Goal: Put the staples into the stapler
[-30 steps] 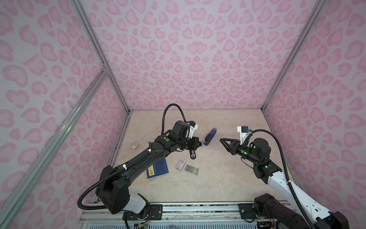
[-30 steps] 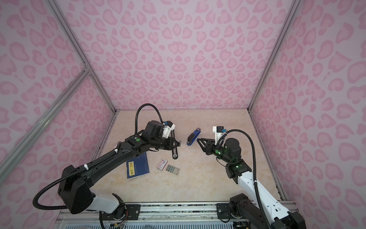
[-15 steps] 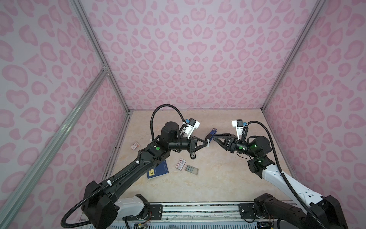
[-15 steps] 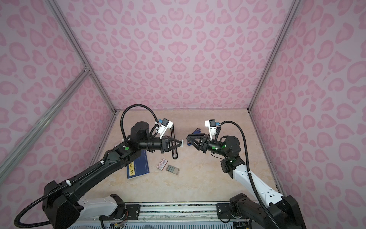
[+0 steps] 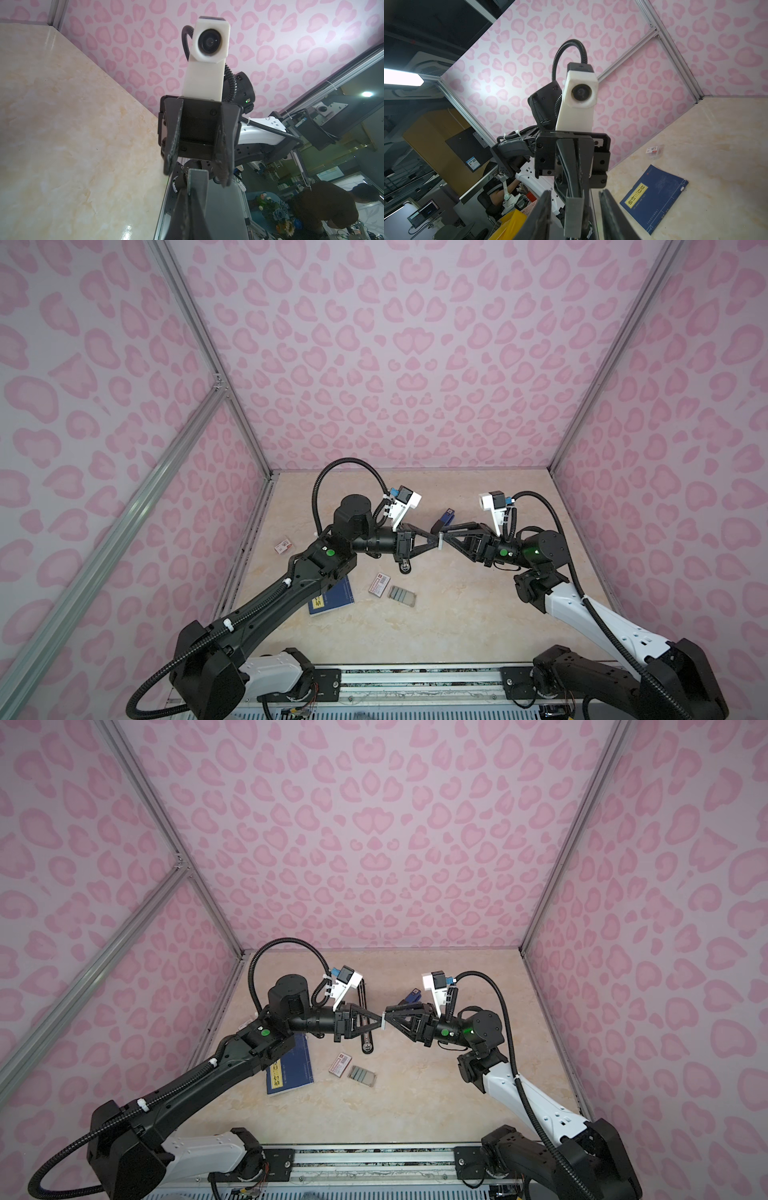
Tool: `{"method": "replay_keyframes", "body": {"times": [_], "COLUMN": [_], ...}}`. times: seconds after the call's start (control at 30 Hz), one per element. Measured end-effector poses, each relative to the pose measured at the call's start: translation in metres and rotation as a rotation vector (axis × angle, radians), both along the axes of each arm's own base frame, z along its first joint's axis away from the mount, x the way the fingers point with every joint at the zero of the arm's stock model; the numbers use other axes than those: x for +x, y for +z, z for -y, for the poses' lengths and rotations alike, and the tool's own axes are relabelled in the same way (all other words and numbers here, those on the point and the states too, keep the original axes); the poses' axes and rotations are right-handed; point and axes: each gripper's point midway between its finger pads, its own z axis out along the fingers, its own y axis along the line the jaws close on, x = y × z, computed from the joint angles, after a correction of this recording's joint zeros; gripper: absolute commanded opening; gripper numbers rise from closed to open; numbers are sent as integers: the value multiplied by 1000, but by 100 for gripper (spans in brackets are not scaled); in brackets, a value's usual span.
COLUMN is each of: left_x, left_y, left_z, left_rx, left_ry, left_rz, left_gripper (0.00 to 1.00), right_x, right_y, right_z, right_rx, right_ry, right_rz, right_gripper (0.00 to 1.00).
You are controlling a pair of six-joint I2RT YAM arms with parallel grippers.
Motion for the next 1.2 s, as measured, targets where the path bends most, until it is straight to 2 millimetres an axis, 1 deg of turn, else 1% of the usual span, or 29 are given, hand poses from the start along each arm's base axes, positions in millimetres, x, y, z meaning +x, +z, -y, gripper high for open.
{"method": "replay_keyframes", "body": {"times": [0.13, 0.47, 0.7, 0.83, 0.97, 1.1, 1.2], "left_x": [0, 1, 1, 2, 4, 5, 6], "left_y": [-1, -2, -3, -3, -6, -8, -10], "left_z": [0, 0, 0, 0, 0, -1, -2], "left_rx": [1, 4, 5, 7, 14, 19, 22], "left_ry": [1, 3, 4, 9, 19, 28, 38], "left_rz": [-10, -11, -3, 4, 1, -2, -3], "left_gripper": [3, 3, 4, 8, 18, 22, 27], "right_x": [-1, -1, -1, -1, -2, -3, -3], "right_y": [-2, -1, -3, -4, -4, -4, -4], "right_z": [-3, -6, -7, -7, -7, -7, -7], "right_rx": [-2, 6, 5, 4, 3, 2, -4], "right_ry": [12, 30, 41, 42, 44, 44, 41], "right_rz": [-10, -17, -25, -27, -28, -24, -20], "right_gripper": [35, 23, 19, 18, 17, 17, 17]}}
